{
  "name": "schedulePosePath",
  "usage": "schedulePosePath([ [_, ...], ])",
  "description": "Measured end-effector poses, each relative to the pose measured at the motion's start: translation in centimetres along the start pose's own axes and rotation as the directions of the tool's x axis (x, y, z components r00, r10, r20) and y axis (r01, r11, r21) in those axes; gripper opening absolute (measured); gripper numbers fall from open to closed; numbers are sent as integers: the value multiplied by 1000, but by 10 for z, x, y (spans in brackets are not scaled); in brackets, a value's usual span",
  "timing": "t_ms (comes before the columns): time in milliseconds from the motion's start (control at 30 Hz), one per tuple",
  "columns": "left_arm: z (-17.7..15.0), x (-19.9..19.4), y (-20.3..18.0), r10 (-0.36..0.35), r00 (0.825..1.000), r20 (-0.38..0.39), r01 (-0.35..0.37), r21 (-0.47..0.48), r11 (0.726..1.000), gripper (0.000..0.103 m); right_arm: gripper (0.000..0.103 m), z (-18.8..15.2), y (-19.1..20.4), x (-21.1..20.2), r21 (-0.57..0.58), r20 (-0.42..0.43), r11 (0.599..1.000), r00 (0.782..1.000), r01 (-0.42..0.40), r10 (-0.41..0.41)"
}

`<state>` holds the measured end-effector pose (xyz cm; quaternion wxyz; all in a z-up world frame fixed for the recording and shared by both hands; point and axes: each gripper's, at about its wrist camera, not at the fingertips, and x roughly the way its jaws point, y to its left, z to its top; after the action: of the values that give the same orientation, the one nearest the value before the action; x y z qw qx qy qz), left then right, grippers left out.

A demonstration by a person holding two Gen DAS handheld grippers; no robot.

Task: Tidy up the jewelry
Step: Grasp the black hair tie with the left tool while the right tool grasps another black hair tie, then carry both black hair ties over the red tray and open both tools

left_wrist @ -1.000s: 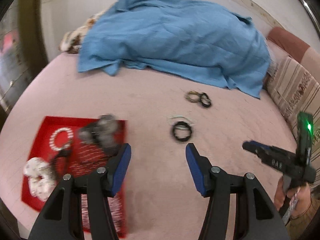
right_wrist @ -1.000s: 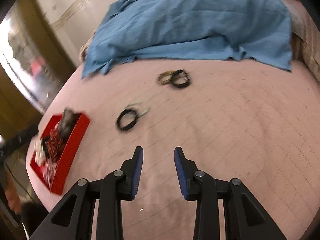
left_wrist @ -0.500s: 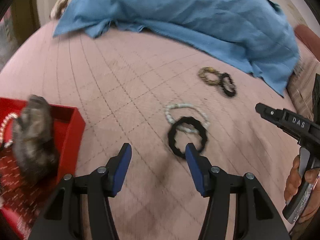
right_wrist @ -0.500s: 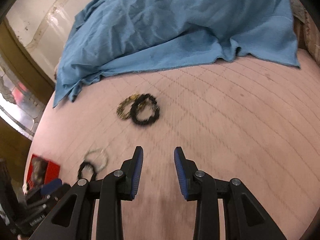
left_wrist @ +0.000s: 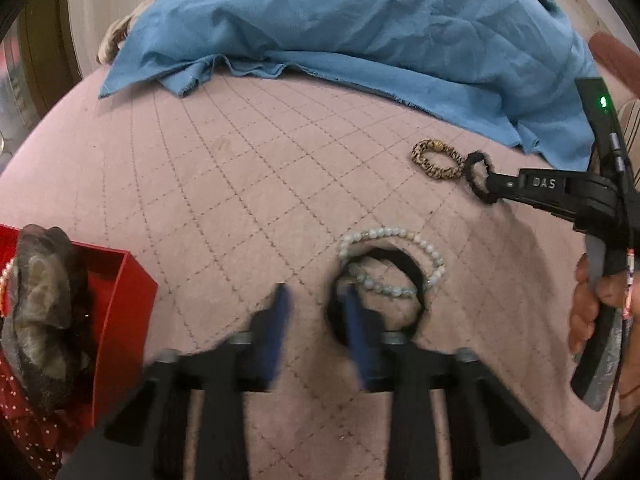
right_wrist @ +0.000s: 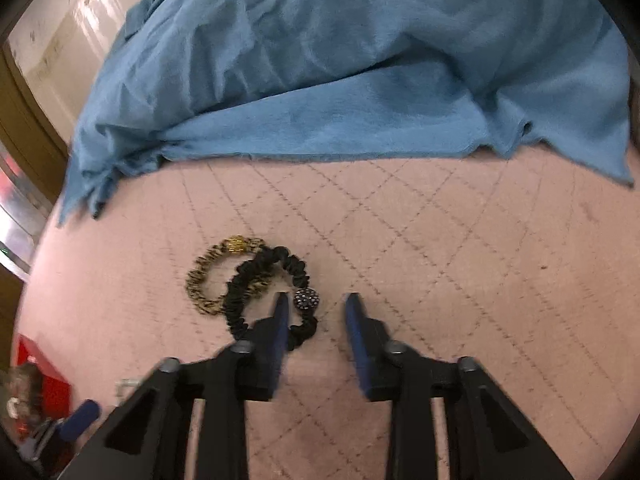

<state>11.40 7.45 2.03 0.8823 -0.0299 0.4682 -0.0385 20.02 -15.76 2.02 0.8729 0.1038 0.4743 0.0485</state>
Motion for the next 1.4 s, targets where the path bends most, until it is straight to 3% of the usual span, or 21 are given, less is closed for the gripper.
schedulePosePath([
  [33, 0, -1, 2, -20, 1000, -9, 20, -10, 1000, 7, 14, -2, 1, -1, -7, -7, 1000, 1000, -5, 5],
  [400, -34, -40, -12, -109, 992, -64, 108, -24, 994, 7, 14, -67, 4, -39, -40, -33, 999, 999, -32, 31],
  [600, -54, -93, -23, -163, 986, -28, 163, 15, 987, 7, 14, -101, 17, -79, -52, -28, 995, 997, -80, 78],
  [733, -65, -128, -24, -163, 987, 14, 162, 60, 985, 7, 14, -113, 32, -104, -67, -12, 992, 994, -111, 110],
  [867, -72, -161, -9, -137, 989, 59, 132, 83, 988, 7, 14, -121, 56, -127, -100, 5, 985, 990, -139, 140],
  [1033, -82, -192, 34, -32, 992, 120, 24, 64, 998, 7, 14, -126, 95, -149, -164, 14, 970, 983, -180, 185],
  [1400, -94, -194, 149, 170, 980, 101, -160, -99, 982, 7, 14, -129, 201, -180, -328, 15, 911, 962, -251, 271],
])
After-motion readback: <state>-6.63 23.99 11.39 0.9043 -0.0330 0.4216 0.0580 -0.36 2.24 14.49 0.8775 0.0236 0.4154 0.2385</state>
